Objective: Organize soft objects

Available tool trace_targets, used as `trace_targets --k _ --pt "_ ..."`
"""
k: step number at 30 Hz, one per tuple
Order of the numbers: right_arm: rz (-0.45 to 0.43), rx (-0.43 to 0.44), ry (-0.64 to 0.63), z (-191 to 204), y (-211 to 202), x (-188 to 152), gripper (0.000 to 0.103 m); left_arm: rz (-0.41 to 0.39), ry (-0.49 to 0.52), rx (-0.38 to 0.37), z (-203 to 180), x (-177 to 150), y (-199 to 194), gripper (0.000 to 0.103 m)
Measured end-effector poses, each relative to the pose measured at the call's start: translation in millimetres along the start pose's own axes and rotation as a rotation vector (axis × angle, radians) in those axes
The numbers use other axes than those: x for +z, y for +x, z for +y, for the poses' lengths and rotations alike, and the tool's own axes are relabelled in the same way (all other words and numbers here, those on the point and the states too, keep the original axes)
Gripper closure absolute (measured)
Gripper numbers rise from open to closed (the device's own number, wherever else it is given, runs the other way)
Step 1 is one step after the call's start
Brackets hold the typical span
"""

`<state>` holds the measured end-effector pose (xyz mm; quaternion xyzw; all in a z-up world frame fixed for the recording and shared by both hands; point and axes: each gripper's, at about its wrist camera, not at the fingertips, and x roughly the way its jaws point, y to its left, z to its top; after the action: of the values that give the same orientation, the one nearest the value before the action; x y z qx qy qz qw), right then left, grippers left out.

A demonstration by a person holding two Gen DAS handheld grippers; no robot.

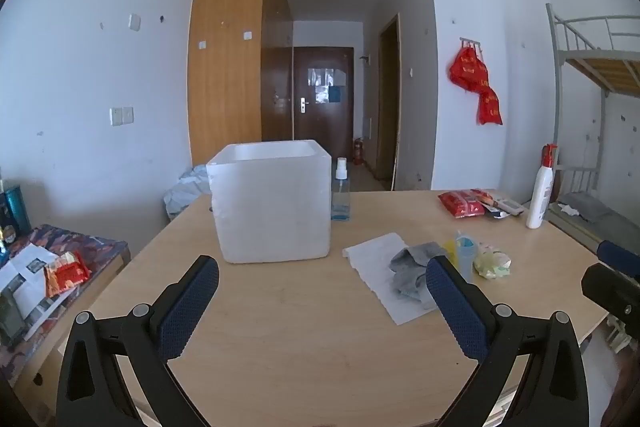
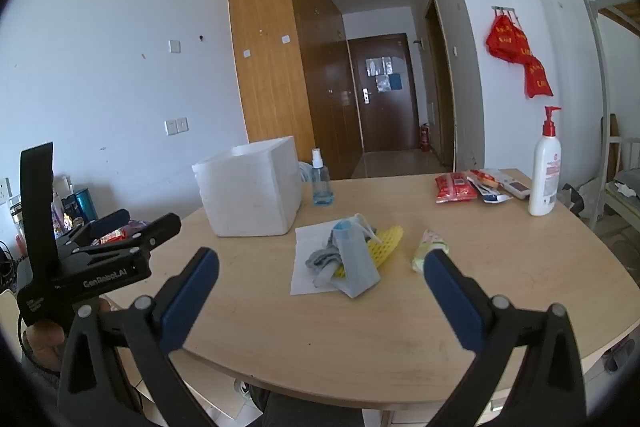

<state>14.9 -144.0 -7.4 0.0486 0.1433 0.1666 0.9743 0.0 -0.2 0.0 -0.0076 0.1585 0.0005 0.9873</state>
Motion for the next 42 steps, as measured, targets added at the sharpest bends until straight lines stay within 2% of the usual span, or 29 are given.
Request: trace_targets --k 14,19,22,42 --pt "-0.006 0.003 0.003 0.1 -0.8 1.4 0.000 -0.032 0.006 -0.011 -2.3 -0.4 -1.6 0.000" --pt "-0.005 0.003 0.002 0.1 0.1 1.6 0.000 -0.027 -0.022 -0.019 1.2 0.0 -2.2 0.000" --pt "-0.005 0.000 0.002 0.2 -1.0 1.8 0.000 -0.024 -0.013 -0.004 -0.2 -0.4 -1.4 0.000" --pt "-0.008 0.000 0.007 0.5 -4.9 3.6 0.000 -0.016 -0.004 -0.019 -2.3 2.0 -0.7 0.000"
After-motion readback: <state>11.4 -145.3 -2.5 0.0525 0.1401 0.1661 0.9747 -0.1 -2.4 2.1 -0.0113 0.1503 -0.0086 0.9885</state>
